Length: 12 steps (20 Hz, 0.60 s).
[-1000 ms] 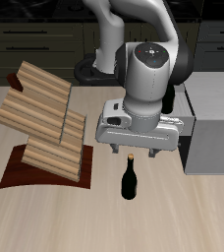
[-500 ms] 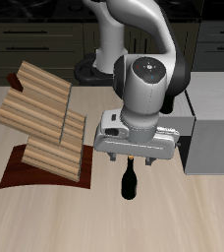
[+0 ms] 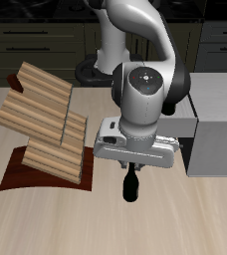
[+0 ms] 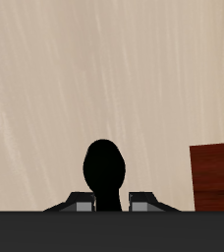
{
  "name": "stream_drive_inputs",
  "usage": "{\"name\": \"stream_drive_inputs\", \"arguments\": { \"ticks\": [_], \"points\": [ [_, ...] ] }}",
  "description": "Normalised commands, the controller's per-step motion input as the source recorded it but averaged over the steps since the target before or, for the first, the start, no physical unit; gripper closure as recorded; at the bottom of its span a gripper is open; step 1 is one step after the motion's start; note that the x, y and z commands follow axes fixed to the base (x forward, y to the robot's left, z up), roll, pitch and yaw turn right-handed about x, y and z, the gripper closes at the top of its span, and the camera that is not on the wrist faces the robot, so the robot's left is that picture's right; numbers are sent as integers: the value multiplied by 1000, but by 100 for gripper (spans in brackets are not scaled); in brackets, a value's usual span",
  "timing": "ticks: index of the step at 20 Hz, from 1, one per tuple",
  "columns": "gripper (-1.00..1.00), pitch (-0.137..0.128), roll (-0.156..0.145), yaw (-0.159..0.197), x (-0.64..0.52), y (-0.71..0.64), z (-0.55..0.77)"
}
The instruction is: Place the wine bottle from the table into the top drawer
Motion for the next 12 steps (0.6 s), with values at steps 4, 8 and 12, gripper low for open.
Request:
{"name": "stream_drive_inputs", "arguments": {
  "ticks": [4, 8, 12],
  "points": [
    [100, 31, 20, -50, -94, 59, -42],
    [100, -35, 27, 5, -106, 89, 228],
    [100, -49, 2, 13, -63, -4, 347]
  ]
}}
